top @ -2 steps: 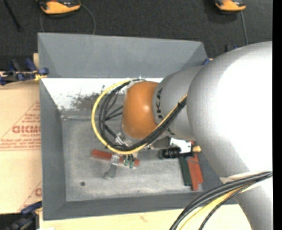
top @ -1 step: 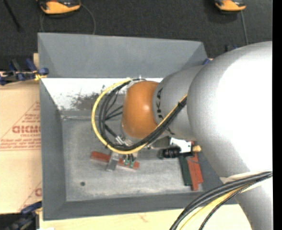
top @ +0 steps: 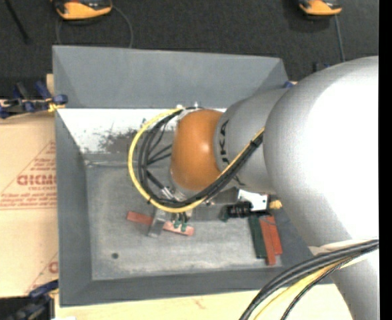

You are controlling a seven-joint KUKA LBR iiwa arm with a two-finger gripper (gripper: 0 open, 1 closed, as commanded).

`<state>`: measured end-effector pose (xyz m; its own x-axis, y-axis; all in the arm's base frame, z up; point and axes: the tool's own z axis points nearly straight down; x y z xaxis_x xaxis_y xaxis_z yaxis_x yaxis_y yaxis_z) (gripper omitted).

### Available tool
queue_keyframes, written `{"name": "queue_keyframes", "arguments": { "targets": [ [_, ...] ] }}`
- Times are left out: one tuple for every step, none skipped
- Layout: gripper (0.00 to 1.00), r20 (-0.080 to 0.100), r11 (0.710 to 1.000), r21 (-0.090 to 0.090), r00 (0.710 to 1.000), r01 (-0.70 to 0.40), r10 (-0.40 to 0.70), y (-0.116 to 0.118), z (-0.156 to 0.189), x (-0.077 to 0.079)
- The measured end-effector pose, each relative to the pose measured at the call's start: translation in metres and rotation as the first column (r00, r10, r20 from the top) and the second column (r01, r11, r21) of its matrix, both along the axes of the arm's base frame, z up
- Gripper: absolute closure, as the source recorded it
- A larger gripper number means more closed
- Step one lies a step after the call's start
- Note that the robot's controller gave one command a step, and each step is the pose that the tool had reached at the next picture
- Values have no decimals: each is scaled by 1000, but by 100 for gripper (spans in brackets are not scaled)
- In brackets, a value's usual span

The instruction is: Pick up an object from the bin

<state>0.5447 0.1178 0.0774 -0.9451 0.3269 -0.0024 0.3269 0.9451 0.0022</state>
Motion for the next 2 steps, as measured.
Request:
{"name": "queue_keyframes", "arguments": {
  "targets": [
    [100, 2, 1000, 1, 1000, -2, 2, -1, 40, 2],
    [100, 1, 1000, 0, 1000, -4, 4, -1, 50, 3]
  ]
}}
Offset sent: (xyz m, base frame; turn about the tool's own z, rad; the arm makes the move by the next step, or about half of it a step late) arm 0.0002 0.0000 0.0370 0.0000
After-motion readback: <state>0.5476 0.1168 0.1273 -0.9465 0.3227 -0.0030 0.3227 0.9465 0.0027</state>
